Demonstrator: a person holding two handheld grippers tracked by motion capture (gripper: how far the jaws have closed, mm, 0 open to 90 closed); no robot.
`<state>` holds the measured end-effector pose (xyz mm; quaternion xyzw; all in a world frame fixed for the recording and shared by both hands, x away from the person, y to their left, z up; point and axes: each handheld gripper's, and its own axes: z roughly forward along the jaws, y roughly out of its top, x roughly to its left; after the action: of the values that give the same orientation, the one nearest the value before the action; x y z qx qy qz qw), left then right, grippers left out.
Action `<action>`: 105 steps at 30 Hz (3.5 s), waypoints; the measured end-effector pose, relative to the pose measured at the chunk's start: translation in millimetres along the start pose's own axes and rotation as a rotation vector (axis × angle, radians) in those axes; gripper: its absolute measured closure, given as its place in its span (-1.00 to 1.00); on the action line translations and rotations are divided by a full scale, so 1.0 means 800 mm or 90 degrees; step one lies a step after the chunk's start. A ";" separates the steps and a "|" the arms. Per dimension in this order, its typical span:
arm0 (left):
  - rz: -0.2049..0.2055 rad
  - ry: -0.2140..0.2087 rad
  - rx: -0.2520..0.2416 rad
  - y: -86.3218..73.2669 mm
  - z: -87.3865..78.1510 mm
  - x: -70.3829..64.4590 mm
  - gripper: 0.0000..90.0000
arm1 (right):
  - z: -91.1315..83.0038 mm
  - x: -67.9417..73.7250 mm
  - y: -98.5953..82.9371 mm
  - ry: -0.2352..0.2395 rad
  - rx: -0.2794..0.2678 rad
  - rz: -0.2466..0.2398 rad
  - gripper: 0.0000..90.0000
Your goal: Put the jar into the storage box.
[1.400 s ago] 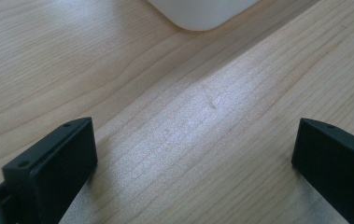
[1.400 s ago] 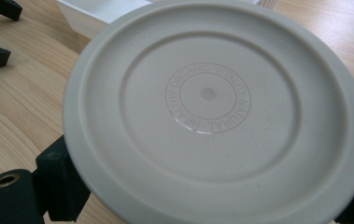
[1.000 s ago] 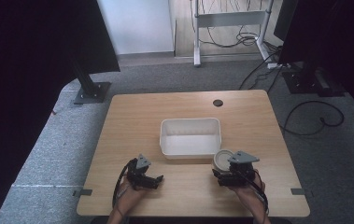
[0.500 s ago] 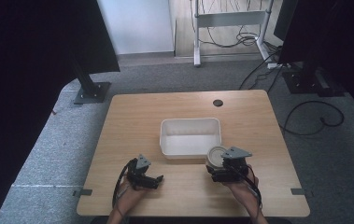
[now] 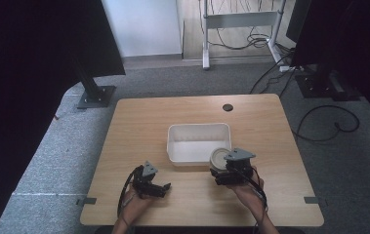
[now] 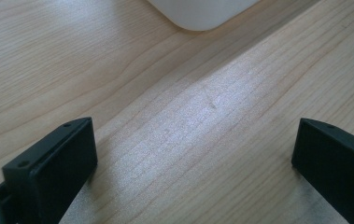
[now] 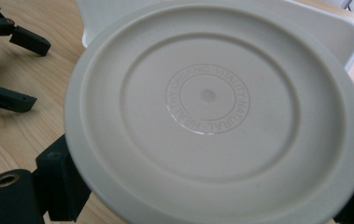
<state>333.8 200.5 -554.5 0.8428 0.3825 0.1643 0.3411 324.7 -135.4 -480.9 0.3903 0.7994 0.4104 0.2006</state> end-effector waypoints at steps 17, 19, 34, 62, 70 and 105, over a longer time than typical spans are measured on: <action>0.001 0.000 0.000 0.000 0.000 0.000 -1.00 | 0.027 0.006 0.025 0.004 -0.002 -0.010 -0.79; 0.001 0.000 0.000 0.000 0.000 0.000 -1.00 | 0.031 0.007 0.028 0.001 -0.001 -0.014 -0.79; 0.001 0.000 0.000 0.000 0.000 0.000 -1.00 | 0.057 0.010 0.039 0.002 0.005 -0.018 -0.79; 0.001 0.000 0.001 0.000 0.000 0.000 -1.00 | 0.099 0.016 0.062 0.000 0.003 -0.015 -0.79; 0.001 0.000 0.000 0.000 0.000 0.000 -1.00 | 0.114 0.017 0.064 -0.006 0.007 -0.010 -0.79; 0.000 0.000 0.000 0.000 0.000 0.000 -1.00 | 0.177 0.033 0.061 -0.014 0.039 -0.002 -0.79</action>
<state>333.8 200.6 -554.5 0.8428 0.3825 0.1641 0.3412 421.6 -26.1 -523.7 0.3994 0.8100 0.3809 0.1980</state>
